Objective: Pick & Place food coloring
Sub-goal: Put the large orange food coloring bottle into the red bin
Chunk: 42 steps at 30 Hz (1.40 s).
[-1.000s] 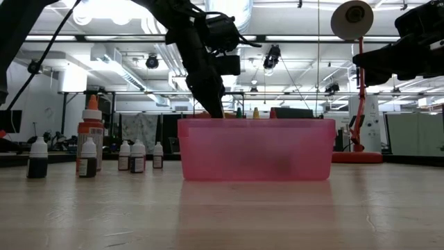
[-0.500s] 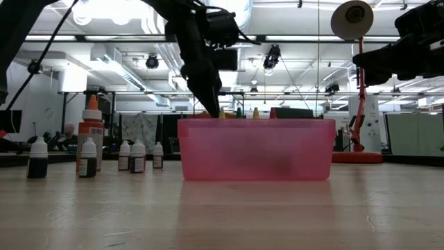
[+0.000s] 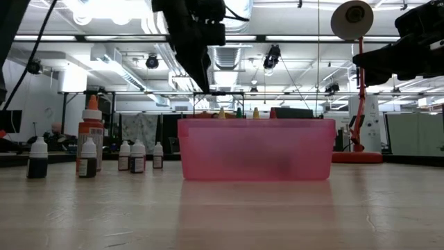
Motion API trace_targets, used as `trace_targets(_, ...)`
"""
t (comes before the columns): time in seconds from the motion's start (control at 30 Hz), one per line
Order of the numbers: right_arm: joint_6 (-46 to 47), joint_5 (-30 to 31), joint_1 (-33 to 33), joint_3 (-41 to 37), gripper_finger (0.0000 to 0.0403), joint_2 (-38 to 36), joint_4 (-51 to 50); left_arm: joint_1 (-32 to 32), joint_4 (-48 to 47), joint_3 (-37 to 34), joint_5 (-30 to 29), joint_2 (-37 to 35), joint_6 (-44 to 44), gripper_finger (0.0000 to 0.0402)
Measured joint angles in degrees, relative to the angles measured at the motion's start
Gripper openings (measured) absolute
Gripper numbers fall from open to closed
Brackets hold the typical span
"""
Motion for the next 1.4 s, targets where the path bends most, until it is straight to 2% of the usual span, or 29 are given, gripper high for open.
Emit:
trace_targets(0.4, -0.08, -0.10, 0.02, -0.01, 0.0009, 0.09, 0.00, -1.28, -8.11, -2.16, -0.06, -7.51, -8.72, 0.0243)
trace_targets(0.93, -0.06, -0.02, 0.00, -0.01, 0.0009, 0.68, 0.00, -1.98, -12.27, -16.20, 1.06, -20.79, -14.59, 0.0243)
trace_targets(1.2, 0.13, -0.02, 0.00, -0.01, 0.0009, 0.68, 0.00, -3.29, -12.34, -24.62, 4.67, -25.80, -14.46, 0.0243)
trace_targets(1.4, 0.05, -0.02, 0.00, -0.01, 0.0009, 0.68, 0.00, -5.47, -12.30, -29.10, 5.76, -30.30, -10.94, 0.0243)
